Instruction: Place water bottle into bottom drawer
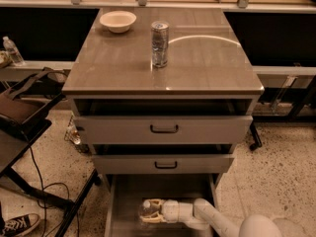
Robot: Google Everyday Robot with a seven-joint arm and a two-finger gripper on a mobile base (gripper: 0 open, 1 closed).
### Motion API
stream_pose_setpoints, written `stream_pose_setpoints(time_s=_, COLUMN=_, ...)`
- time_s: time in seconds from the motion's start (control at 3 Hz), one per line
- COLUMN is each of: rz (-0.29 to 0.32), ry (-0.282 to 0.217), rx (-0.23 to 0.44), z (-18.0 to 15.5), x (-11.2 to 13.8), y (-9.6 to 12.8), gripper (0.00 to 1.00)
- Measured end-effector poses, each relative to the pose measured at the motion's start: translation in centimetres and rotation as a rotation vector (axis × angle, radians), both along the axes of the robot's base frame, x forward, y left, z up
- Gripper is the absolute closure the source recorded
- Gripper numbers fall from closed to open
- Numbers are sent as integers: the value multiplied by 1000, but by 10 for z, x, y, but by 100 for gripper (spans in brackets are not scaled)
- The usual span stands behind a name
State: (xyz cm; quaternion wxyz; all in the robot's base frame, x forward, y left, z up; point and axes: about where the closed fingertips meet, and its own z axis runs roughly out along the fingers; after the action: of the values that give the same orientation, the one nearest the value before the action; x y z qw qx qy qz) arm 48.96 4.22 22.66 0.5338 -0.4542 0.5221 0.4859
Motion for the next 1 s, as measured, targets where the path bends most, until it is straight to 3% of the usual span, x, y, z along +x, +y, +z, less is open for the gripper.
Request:
stream_pose_setpoints(time_s=0.67, rz=-1, ry=27, rx=4, z=-34, x=-1, y=8, gripper=100)
stream_pose_setpoints(time_s=1.0, rz=-1, ry=28, rx=4, z=-33, x=-1, y=8, gripper=84)
